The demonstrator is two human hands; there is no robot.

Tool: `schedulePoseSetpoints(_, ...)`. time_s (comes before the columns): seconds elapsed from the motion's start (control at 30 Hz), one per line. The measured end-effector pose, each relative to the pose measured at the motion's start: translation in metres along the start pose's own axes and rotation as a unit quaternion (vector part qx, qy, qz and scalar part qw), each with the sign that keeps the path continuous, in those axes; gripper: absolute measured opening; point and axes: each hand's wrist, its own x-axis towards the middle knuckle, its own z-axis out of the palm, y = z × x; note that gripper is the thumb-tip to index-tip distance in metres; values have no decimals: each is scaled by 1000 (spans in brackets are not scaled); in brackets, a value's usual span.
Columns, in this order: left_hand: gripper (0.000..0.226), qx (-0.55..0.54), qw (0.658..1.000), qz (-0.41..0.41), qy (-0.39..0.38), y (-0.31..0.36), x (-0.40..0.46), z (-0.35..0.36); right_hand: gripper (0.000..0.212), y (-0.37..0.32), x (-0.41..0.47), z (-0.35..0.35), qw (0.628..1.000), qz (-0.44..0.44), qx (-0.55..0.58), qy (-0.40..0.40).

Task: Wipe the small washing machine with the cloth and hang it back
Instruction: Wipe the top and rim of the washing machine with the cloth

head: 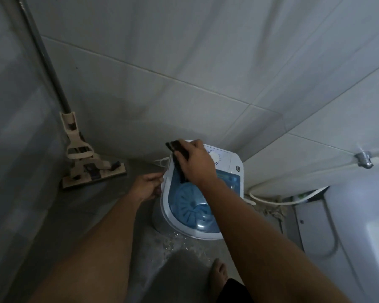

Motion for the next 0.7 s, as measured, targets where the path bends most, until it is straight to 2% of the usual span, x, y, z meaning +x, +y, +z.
schedulePoseSetpoints(0.07, 36, 2, 1000, -2, 2, -1, 2, 0, 41, 2, 13, 11, 998, 1, -59, -20)
schedulePoseSetpoints(0.17, 35, 25, 1000, 6, 11, -2, 2, 0, 38, 7, 3, 32, 987, -49, -149, -23)
schedulePoseSetpoints(0.3, 30, 37, 999, 18, 20, -3, 0, -1, 37, 16, -30, 44, 984, -98, -147, 22)
schedulePoseSetpoints(0.4, 18, 27, 999, 6, 29, -3, 2, -1, 39, 18, -55, 41, 984, -117, -135, 11)
schedulePoseSetpoints(0.57, 34, 70, 997, 23, 10, 6, -5, -1, 40, 19, -103, 30, 971, -193, -121, -68)
schedulePoseSetpoints(0.7, 34, 75, 997, 18, 9, 4, -2, -1, 41, 22, -108, 0, 944, -265, -77, -183)
